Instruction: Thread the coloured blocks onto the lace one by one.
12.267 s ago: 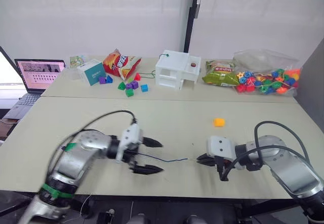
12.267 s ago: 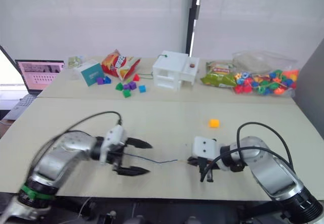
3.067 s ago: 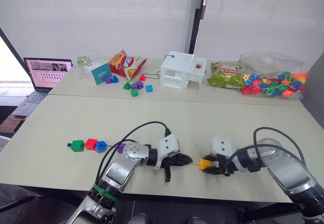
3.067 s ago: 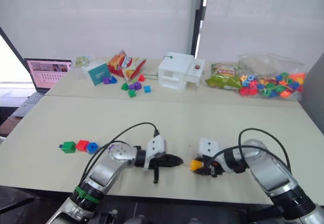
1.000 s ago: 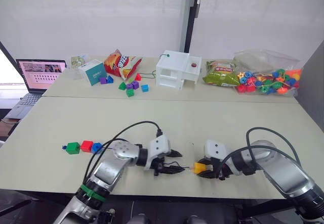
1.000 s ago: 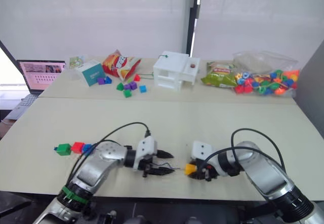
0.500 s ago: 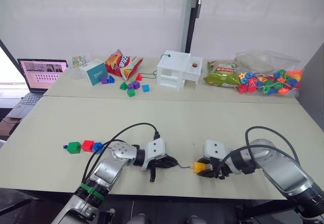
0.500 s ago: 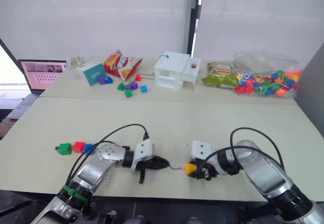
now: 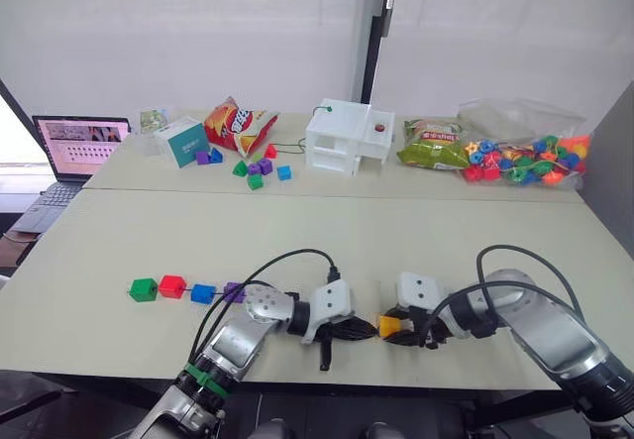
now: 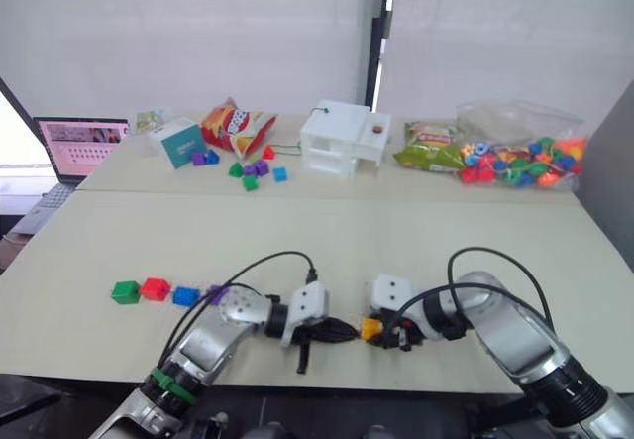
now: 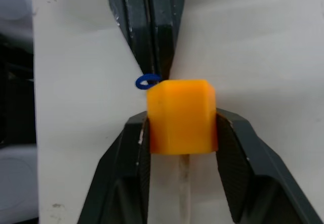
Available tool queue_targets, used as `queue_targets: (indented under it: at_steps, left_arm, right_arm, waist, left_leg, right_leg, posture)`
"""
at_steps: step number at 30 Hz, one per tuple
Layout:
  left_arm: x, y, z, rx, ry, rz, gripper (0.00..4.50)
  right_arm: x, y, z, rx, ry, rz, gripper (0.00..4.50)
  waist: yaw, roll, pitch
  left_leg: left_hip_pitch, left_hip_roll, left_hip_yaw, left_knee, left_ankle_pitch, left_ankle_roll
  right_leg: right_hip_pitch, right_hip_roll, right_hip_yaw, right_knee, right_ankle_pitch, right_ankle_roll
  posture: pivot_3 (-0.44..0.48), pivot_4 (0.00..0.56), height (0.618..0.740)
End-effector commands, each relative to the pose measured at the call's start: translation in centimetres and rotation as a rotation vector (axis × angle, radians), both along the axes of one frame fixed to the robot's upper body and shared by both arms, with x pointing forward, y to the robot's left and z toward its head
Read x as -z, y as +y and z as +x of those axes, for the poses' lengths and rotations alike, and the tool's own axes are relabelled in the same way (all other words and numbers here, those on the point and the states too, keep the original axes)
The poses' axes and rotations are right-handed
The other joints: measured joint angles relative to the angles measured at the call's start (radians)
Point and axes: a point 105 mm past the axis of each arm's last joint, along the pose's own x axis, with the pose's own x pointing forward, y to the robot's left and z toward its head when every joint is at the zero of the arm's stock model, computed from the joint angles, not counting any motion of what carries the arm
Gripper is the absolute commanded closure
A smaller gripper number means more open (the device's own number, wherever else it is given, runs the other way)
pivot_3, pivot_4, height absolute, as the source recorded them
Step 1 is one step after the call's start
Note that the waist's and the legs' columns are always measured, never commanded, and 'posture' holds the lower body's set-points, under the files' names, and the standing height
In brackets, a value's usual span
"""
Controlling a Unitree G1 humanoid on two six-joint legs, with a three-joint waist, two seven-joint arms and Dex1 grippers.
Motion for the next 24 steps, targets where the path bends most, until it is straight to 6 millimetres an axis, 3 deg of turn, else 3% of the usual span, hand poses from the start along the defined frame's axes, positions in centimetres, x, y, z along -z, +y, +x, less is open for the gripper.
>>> queue_targets:
  at_steps: [1, 9, 16, 18, 23, 24]
  left_arm:
    - [-0.5, -0.7, 0.2, 0.001, -0.026, -0.011, 4.45]
    - [-1.0, 0.8, 1.0, -0.058, -0.026, -0.006, 4.45]
    - [-3.1, 1.9, 1.2, -0.071, -0.03, -0.059, 2.3]
    - [-3.5, 1.7, 1.1, -0.057, -0.038, -0.061, 1.6]
    - [-3.3, 0.3, 0.6, 0.01, -0.056, -0.017, 0.0]
    - [-3.3, 0.1, 0.5, 0.019, -0.057, -0.016, 0.0]
  right_arm:
    - [-0.5, 0.1, 0.7, 0.007, -0.041, -0.007, 3.22]
    - [-0.4, 0.1, 0.8, 0.005, -0.043, -0.015, 3.22]
    - [-0.7, 0.1, 1.0, 0.03, -0.06, 0.004, 3.22]
    - [-0.9, 0.1, 1.1, 0.043, -0.068, 0.015, 2.16]
    - [-1.7, -0.1, 0.9, 0.072, -0.07, 0.045, 0.45]
    - [-1.9, -0.2, 0.9, 0.078, -0.074, 0.05, 0.11]
  waist:
    - [0.0, 0.0, 0.0]
    - [0.0, 0.0, 0.0]
    - [0.0, 0.0, 0.0]
    - [0.0, 0.0, 0.0]
    - [0.003, 0.0, 0.0]
    - [0.003, 0.0, 0.0]
  left_leg:
    - [0.0, 0.0, 0.0, 0.0, 0.0, 0.0]
    - [0.0, 0.0, 0.0, 0.0, 0.0, 0.0]
    - [0.0, 0.0, 0.0, 0.0, 0.0, 0.0]
    - [0.0, 0.0, 0.0, 0.0, 0.0, 0.0]
    - [-0.001, -0.001, 0.0, 0.0, 0.0, 0.0]
    - [-0.001, -0.001, 0.0, 0.0, 0.0, 0.0]
  right_leg:
    - [0.0, 0.0, 0.0, 0.0, 0.0, 0.0]
    - [0.0, 0.0, 0.0, 0.0, 0.0, 0.0]
    - [0.0, 0.0, 0.0, 0.001, 0.0, 0.0]
    - [0.0, -0.001, 0.0, 0.001, 0.0, 0.0]
    - [-0.001, -0.001, 0.0, 0.001, 0.0, 0.0]
    - [-0.001, -0.001, 0.0, 0.0, 0.0, 0.0]
  posture:
    - [0.0, 0.15, 0.74]
    - [0.0, 0.15, 0.74]
    - [0.0, 0.15, 0.74]
    - [0.0, 0.15, 0.74]
    - [0.0, 0.15, 0.74]
    - [0.0, 0.15, 0.74]
